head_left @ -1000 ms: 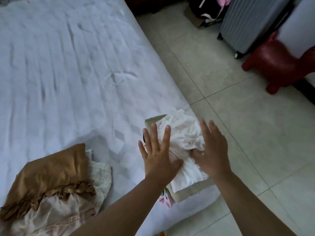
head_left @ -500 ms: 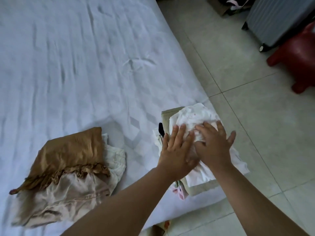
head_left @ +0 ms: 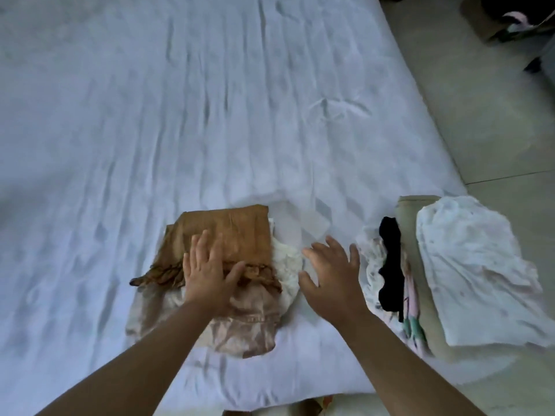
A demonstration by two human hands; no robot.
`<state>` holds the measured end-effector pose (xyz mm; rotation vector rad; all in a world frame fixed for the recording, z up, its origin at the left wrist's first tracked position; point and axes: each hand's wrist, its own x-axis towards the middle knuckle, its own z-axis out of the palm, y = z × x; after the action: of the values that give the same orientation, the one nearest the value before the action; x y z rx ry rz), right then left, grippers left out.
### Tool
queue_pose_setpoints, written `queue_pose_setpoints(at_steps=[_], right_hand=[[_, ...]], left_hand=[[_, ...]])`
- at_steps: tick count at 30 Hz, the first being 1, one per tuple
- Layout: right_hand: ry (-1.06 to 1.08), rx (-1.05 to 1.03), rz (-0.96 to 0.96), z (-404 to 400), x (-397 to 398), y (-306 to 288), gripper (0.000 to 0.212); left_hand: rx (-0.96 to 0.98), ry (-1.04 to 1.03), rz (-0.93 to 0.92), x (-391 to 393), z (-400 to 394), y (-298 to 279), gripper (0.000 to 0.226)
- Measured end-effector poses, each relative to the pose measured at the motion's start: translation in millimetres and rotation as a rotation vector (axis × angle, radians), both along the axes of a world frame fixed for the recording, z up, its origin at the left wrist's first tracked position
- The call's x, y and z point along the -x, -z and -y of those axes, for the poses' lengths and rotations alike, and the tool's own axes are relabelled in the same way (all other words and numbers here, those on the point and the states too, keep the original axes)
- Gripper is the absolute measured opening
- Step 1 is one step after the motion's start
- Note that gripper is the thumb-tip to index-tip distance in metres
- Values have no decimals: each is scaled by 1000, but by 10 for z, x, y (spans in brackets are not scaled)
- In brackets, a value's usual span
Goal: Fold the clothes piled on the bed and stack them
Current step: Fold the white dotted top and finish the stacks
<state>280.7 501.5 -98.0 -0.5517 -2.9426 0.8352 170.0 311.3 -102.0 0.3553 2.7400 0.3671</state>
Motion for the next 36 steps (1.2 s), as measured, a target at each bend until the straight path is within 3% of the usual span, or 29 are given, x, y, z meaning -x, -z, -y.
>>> queue_pose_setpoints(at_steps=[6, 12, 18, 22, 26, 36], right_hand=[[-16, 154, 226, 595, 374, 264, 85], [129, 328, 263, 902, 593, 635, 78], [234, 308, 557, 1041, 735, 717, 99], [246, 407, 439, 1155, 803, 759, 112], [302, 650, 381, 1172, 794, 615, 105], [374, 382, 302, 749, 341, 96, 94]], left_hand=[[32, -30, 43, 562, 775, 124, 73], [21, -79, 295, 863, 1224, 407, 99], [-52, -95, 430, 892, 1305, 696, 120], [-108, -19, 431, 798, 1279, 723, 120], [-420, -106, 649, 766, 1261, 633, 121], [-672, -76, 716, 341, 618, 168, 98]])
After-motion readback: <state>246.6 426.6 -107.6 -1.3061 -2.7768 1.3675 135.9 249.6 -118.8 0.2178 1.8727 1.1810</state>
